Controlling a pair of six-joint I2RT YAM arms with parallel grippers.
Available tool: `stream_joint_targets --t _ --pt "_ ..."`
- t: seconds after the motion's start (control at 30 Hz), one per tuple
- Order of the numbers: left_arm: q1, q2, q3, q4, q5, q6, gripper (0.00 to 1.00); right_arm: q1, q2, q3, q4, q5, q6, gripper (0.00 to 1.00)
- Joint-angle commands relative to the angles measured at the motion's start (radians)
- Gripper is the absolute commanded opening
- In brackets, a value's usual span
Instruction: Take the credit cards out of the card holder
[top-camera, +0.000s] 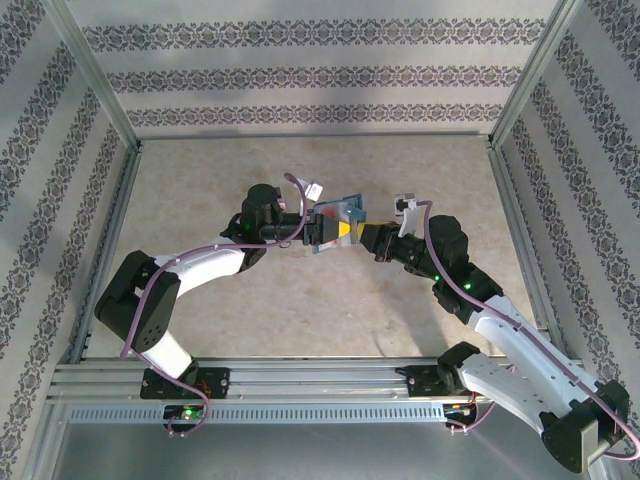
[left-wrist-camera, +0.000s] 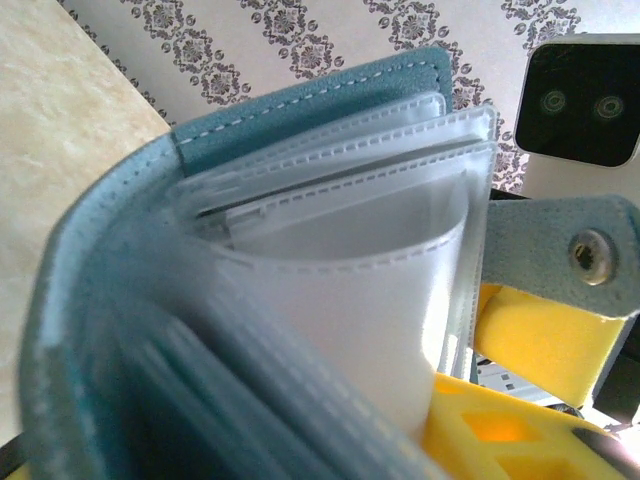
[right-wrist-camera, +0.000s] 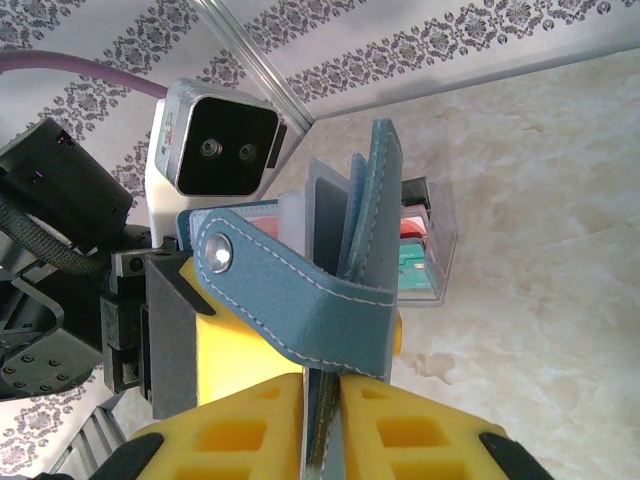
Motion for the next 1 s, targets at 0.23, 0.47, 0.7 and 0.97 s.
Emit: stream_joint_targets --t 0.23,0.47,0.7,0.97 --pt "-0.022 -0.025 0.018 0.081 0.054 -0.02 0.47 -0.008 0.013 -0.012 0.026 -0.007 0.006 0.18" --pt "-0.023 -0.011 0.014 0.174 0.079 -0.08 0.57 -0.008 0.027 -0.018 0.025 -0.009 0.007 0.18" --pt "-0.027 -0.003 0.021 0.196 0.088 -0.106 0.73 -0.008 0.027 -0.016 0.029 -0.009 0.01 0.13" --pt "-0.038 0.02 0.043 0.202 0.088 -0.113 0.77 0.013 0.069 -0.003 0.07 -0.028 0.037 0.03"
